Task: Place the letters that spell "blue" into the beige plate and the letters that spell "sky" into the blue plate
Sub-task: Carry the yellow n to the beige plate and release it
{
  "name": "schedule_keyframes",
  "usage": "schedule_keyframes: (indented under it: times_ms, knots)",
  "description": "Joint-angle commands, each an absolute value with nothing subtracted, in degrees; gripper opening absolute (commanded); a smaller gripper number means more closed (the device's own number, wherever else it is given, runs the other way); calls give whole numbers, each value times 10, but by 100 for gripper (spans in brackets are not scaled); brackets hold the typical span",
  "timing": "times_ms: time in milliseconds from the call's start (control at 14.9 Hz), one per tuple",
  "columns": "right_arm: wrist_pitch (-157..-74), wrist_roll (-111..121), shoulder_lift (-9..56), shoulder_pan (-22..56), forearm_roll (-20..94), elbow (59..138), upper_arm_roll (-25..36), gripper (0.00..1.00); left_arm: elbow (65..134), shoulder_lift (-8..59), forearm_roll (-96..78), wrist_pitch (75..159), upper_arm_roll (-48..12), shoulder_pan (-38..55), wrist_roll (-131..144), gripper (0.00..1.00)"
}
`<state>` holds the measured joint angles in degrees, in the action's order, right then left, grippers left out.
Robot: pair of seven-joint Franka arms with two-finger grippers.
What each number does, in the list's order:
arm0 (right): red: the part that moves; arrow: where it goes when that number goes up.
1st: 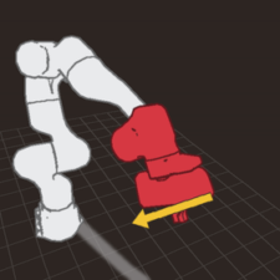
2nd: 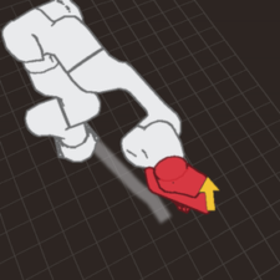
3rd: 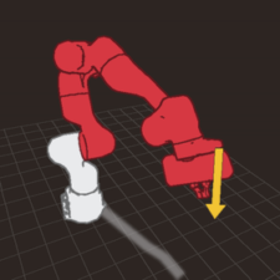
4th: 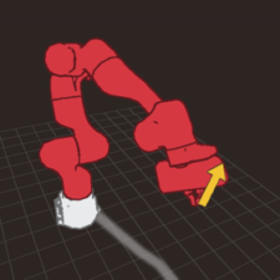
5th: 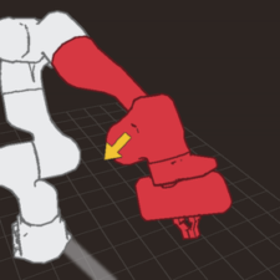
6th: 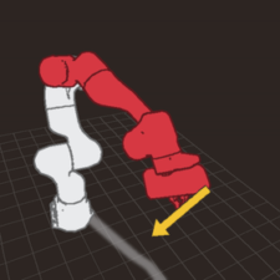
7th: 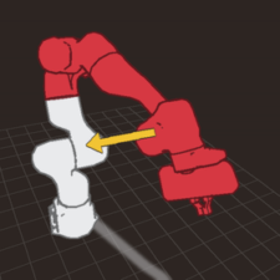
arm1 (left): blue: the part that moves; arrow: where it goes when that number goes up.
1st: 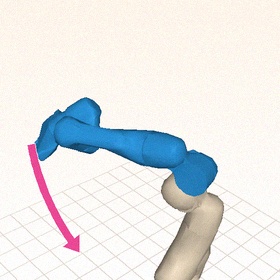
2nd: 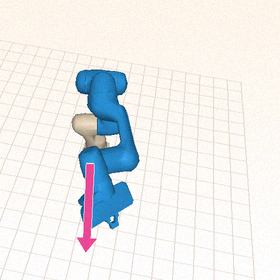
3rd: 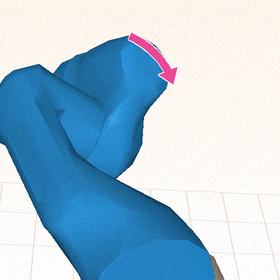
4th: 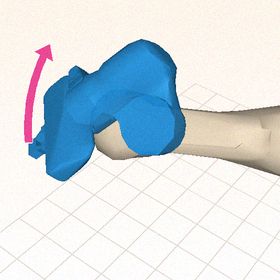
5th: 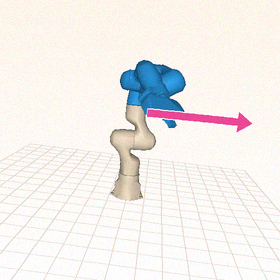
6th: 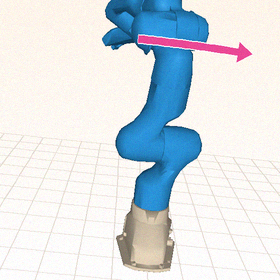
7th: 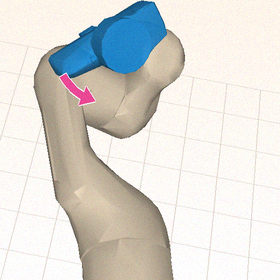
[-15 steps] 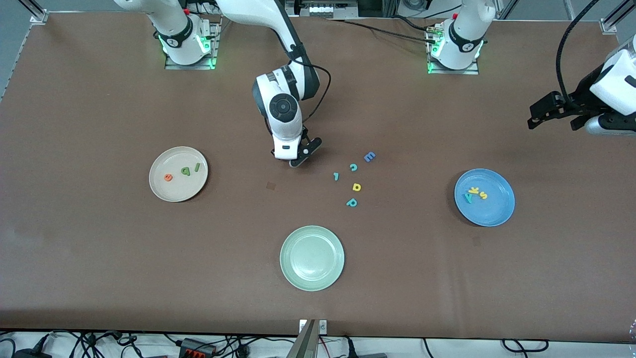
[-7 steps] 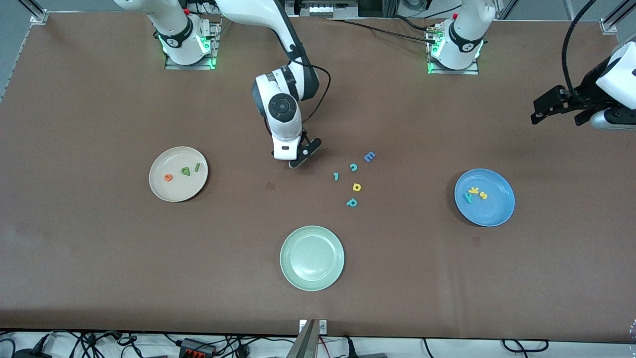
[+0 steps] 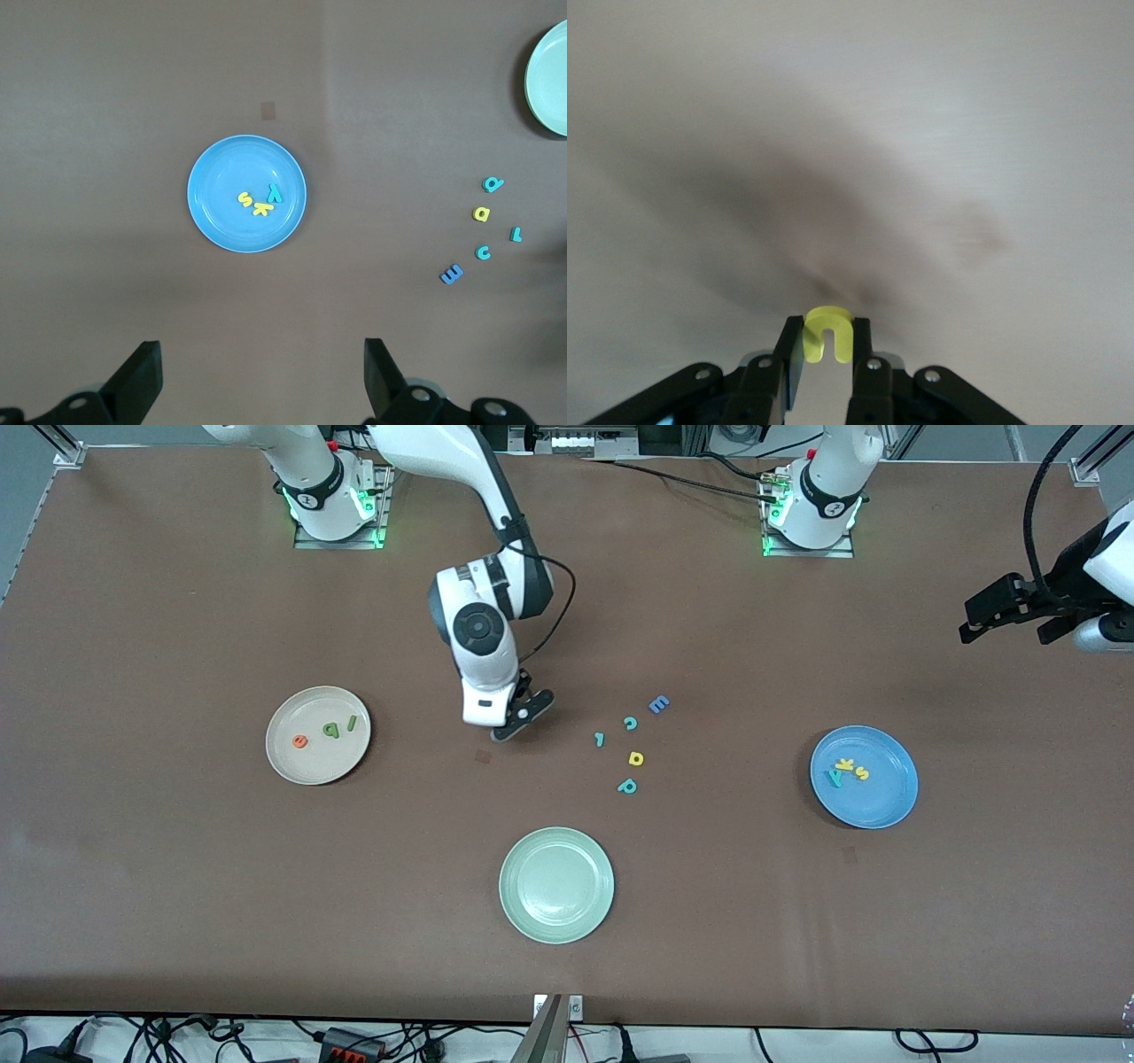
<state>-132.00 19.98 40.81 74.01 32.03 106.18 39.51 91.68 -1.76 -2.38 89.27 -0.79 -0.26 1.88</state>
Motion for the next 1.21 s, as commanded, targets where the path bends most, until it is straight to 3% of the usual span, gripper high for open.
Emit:
schedule_keyframes:
  times_ms: [0, 268, 536, 938, 1005, 1072, 1139]
  knots:
    - [-1276, 206, 400, 733, 330, 1063, 457, 15, 899, -10, -12, 883, -13, -5, 11, 100]
    - [-1155, 249, 402, 669, 327, 1063, 539, 15, 889, 5, -12, 883, -13, -4, 11, 100]
    - [-1093, 357, 402, 547, 326, 1070, 539, 15, 887, 9, -4, 883, -14, -4, 11, 100]
    - [-1092, 372, 411, 533, 330, 1099, 536, 15, 887, 8, 14, 879, -15, -4, 4, 100]
    - [-1093, 374, 414, 536, 330, 1100, 536, 24, 887, 8, 14, 879, -15, -4, -6, 100]
    - [-1097, 373, 420, 537, 330, 1099, 536, 54, 886, 8, 12, 879, -15, -4, -11, 100]
    - [-1100, 372, 420, 532, 330, 1098, 536, 100, 886, 8, 11, 879, -15, -4, -10, 100]
